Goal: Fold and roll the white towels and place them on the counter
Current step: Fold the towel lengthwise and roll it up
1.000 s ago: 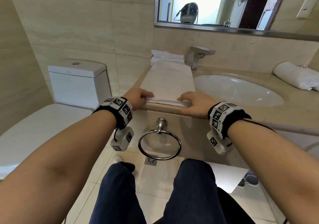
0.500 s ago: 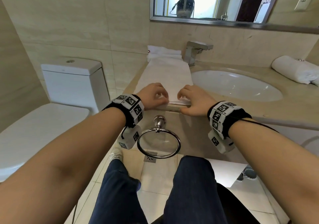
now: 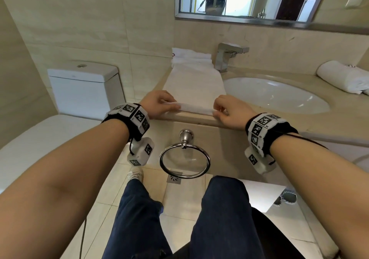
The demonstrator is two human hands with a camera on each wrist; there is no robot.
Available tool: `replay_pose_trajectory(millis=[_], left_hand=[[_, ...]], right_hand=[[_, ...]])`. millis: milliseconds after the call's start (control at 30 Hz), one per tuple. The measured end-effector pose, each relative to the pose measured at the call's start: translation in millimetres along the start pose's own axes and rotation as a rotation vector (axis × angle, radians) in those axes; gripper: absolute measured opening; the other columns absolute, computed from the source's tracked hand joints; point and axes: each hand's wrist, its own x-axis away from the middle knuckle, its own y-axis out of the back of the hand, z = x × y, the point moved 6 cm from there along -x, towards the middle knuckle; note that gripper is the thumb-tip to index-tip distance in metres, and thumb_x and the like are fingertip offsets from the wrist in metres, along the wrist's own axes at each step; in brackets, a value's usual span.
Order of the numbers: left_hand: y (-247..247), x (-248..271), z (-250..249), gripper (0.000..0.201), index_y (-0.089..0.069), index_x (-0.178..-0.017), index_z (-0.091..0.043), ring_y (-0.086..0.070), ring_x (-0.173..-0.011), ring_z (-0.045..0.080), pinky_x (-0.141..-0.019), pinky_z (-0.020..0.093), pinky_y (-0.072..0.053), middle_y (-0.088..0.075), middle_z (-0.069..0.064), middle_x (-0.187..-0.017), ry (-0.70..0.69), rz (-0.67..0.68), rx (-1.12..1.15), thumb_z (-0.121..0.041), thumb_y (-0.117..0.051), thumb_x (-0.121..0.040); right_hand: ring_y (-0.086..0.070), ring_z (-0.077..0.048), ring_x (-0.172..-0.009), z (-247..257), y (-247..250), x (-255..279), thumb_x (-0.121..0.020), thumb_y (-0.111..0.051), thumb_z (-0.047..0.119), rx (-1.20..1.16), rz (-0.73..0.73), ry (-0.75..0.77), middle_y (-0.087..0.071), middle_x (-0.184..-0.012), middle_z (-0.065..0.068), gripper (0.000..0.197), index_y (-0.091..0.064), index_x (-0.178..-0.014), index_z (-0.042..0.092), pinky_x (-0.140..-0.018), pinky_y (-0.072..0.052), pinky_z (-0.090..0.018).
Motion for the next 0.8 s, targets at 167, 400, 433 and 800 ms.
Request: replay_pose_trajectory(millis=[167,400,433,800], left_hand=[[14,3,21,0.024,-0.071,-0.094,-0.002,-0.051,-0.068,0.003,-0.063,0.007,-0.038,-0.059,-0.004,-0.077,0.124,-0.088,0.068,-0.024,-0.069,-0.085],[6,-5,27,0.019,-0.065,-0.105,-0.005,-0.051,-0.069,0.011,-0.062,0.015,-0.041,-0.057,0.005,-0.087,0.188,-0.064,0.055,-0.016,-0.054,-0.094],[5,-7,26,0.017,-0.063,-0.106,-0.008,-0.049,-0.067,0.010,-0.063,0.018,-0.040,-0.055,0.003,-0.085,0.186,-0.052,0.042,-0.013,-0.053,-0.094],[2,-10,3,0.025,-0.065,-0.095,-0.014,-0.053,-0.096,0.024,-0.082,0.031,-0.032,-0.055,0.006,-0.107,0.064,-0.191,-0.251,0.003,-0.058,-0.077]], right_hand=[[-0.049,-0.020,-0.081,-15,0,1,-0.093,-0.054,0.021,-0.230,-0.012,-0.184,-0.054,-0.086,-0.005,0.016,-0.059,-0.091,0.006,-0.071,-0.033,-0.026],[-0.046,-0.021,-0.087,-25,-7,-7,-0.099,-0.043,0.024,-0.220,0.076,-0.280,-0.052,-0.093,-0.008,0.018,-0.048,-0.090,0.010,-0.075,-0.032,-0.028],[-0.046,-0.021,-0.087,-26,-8,-10,-0.100,-0.041,0.025,-0.210,0.094,-0.296,-0.051,-0.093,-0.008,0.019,-0.047,-0.091,0.010,-0.075,-0.032,-0.028],[-0.050,-0.031,-0.107,-31,-2,-25,-0.088,-0.054,0.022,-0.022,-0.040,-0.406,-0.056,-0.108,-0.009,0.018,-0.052,-0.105,0.015,-0.092,-0.034,-0.039]])
